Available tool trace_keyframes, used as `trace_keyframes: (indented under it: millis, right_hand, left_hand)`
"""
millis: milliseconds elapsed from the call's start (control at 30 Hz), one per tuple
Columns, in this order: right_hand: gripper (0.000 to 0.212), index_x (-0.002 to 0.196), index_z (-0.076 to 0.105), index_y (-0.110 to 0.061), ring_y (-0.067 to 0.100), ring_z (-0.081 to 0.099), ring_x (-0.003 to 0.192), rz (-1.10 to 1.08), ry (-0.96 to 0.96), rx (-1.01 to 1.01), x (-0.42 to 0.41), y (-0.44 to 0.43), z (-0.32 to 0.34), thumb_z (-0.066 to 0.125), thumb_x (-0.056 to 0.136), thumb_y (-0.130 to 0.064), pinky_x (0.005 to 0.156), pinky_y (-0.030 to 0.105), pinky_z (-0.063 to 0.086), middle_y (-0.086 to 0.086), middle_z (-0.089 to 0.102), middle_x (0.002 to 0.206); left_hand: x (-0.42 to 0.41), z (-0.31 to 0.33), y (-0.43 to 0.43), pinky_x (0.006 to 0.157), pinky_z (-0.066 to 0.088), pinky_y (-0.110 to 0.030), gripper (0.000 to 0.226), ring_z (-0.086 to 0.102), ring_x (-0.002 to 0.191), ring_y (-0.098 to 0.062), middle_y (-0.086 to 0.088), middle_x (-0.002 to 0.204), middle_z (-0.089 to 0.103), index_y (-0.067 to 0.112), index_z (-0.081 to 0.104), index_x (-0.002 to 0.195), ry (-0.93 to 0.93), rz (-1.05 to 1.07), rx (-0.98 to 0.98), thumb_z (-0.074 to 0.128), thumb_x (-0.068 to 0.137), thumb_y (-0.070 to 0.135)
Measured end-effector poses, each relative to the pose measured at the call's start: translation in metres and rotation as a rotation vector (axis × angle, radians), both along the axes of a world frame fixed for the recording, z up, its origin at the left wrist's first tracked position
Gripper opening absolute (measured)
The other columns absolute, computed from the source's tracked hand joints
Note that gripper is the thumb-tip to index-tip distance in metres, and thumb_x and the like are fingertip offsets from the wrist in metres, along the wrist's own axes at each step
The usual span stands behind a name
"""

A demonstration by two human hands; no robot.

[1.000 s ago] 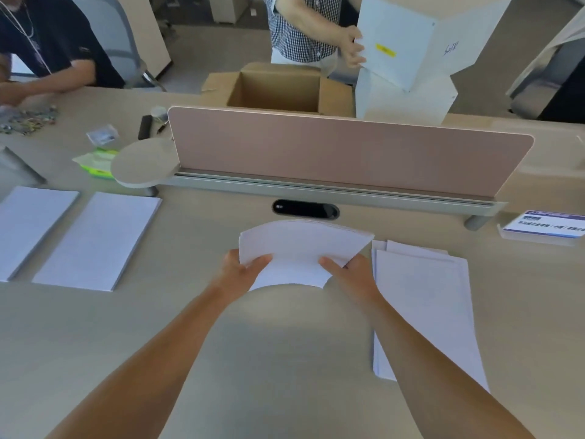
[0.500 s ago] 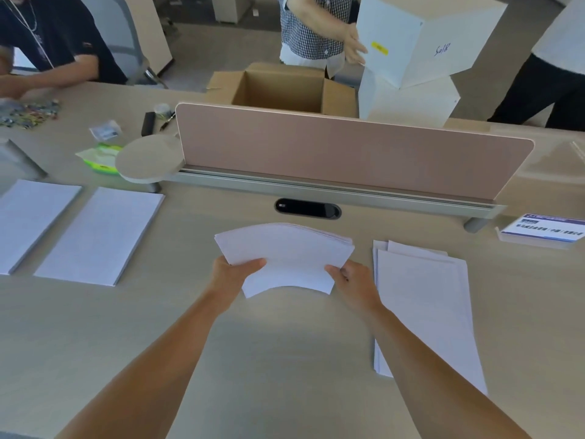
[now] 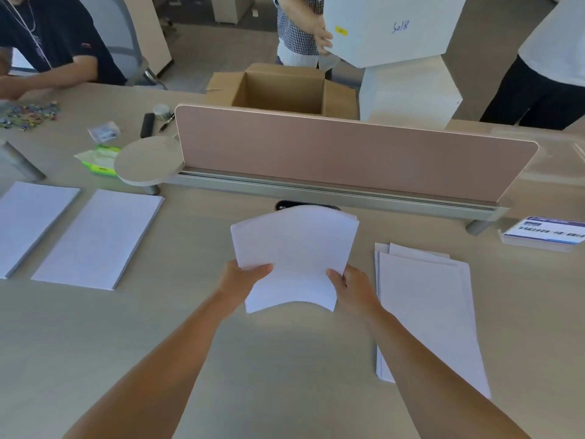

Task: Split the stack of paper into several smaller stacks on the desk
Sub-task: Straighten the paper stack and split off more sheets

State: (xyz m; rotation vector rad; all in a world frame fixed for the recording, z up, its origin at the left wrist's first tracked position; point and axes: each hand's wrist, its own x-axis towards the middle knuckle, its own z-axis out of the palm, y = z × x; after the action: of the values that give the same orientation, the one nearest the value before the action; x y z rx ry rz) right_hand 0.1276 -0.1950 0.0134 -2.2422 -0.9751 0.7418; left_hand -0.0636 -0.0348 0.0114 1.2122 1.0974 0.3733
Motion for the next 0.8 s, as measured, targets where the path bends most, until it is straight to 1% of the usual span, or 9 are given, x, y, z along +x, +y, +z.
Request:
trace_keyframes:
  millis: [67,167,233,300,367,467,567,700,800]
  right_hand:
    - [0.043,0.063,0.029,-0.025,0.01,0.03,0.049,0.046,-0.035,-0.02,0.001,0.005,0.002,0.045,0.103,-0.033,0.051,0.025,0.024,-0.006,0.03,0.054]
    - [0.033,0.072,0.038,-0.035,0.002,0.039,0.057,0.003,0.006,0.029,0.002,0.012,0.003,0.043,0.104,-0.031,0.059,0.019,0.031,-0.014,0.041,0.063]
    - [0.017,0.098,0.058,-0.026,0.009,0.056,0.08,-0.084,0.126,0.093,0.005,0.017,0.002,0.043,0.103,-0.031,0.078,0.026,0.041,-0.009,0.061,0.088]
    - [0.025,0.11,0.059,-0.013,0.021,0.062,0.096,-0.171,0.232,0.122,0.009,0.023,-0.001,0.046,0.101,-0.032,0.082,0.033,0.045,0.002,0.066,0.103]
    - [0.022,0.103,0.055,-0.011,0.024,0.058,0.093,-0.223,0.317,0.08,0.012,0.027,-0.004,0.047,0.101,-0.031,0.077,0.033,0.043,0.006,0.062,0.101]
    - [0.018,0.098,0.051,-0.015,0.017,0.047,0.096,-0.298,0.356,0.008,0.019,0.028,-0.02,0.041,0.103,-0.029,0.083,0.03,0.035,-0.002,0.052,0.094]
    - [0.033,0.075,0.044,-0.013,0.023,0.048,0.083,-0.373,0.358,-0.035,0.03,0.037,-0.047,0.036,0.104,-0.029,0.075,0.032,0.036,0.0,0.045,0.074]
    - [0.033,0.099,0.056,-0.006,0.027,0.053,0.093,-0.373,0.342,-0.083,0.036,0.052,-0.065,0.034,0.105,-0.029,0.083,0.034,0.039,0.008,0.055,0.095]
    - [0.032,0.102,0.056,-0.008,0.026,0.055,0.093,-0.34,0.36,-0.143,0.049,0.06,-0.085,0.037,0.103,-0.032,0.082,0.035,0.042,0.008,0.057,0.097]
  left_hand:
    - [0.011,0.004,0.005,0.088,0.054,-0.052,0.044,0.069,0.087,-0.026,-0.013,0.104,0.076,0.016,0.074,0.093,0.054,-0.003,0.014,0.084,0.057,0.04]
    - [0.028,0.006,0.014,0.084,0.052,-0.038,0.02,0.064,0.086,-0.024,-0.01,0.098,0.071,0.014,0.07,0.094,0.114,0.025,0.027,0.081,0.078,0.02]
    - [0.038,0.006,0.02,0.091,0.053,-0.038,0.032,0.068,0.091,-0.025,-0.008,0.099,0.072,0.01,0.071,0.1,0.188,0.007,-0.015,0.084,0.074,0.024]
    - [0.044,0.003,0.025,0.092,0.055,-0.047,0.059,0.073,0.092,-0.03,-0.011,0.101,0.076,0.007,0.072,0.099,0.233,-0.026,-0.103,0.089,0.051,0.037]
    - [0.05,0.0,0.026,0.089,0.057,-0.051,0.058,0.074,0.091,-0.031,-0.013,0.099,0.076,0.008,0.071,0.098,0.266,-0.049,-0.183,0.087,0.049,0.036]
    - [0.061,-0.015,0.024,0.091,0.055,-0.042,0.032,0.069,0.098,-0.03,-0.014,0.106,0.07,0.005,0.067,0.102,0.279,0.012,-0.161,0.076,0.081,0.028]
    - [0.075,-0.035,0.029,0.089,0.052,-0.039,0.046,0.065,0.099,-0.03,-0.015,0.11,0.066,0.0,0.06,0.121,0.358,0.061,-0.054,0.063,0.091,0.034]
    - [0.091,-0.058,0.039,0.086,0.054,-0.041,0.048,0.067,0.105,-0.037,-0.019,0.115,0.069,0.002,0.061,0.12,0.438,-0.011,0.025,0.056,0.092,0.041]
    - [0.093,-0.07,0.048,0.072,0.051,-0.034,0.041,0.065,0.083,-0.031,-0.01,0.09,0.067,0.004,0.064,0.113,0.471,-0.092,0.043,0.053,0.093,0.039]
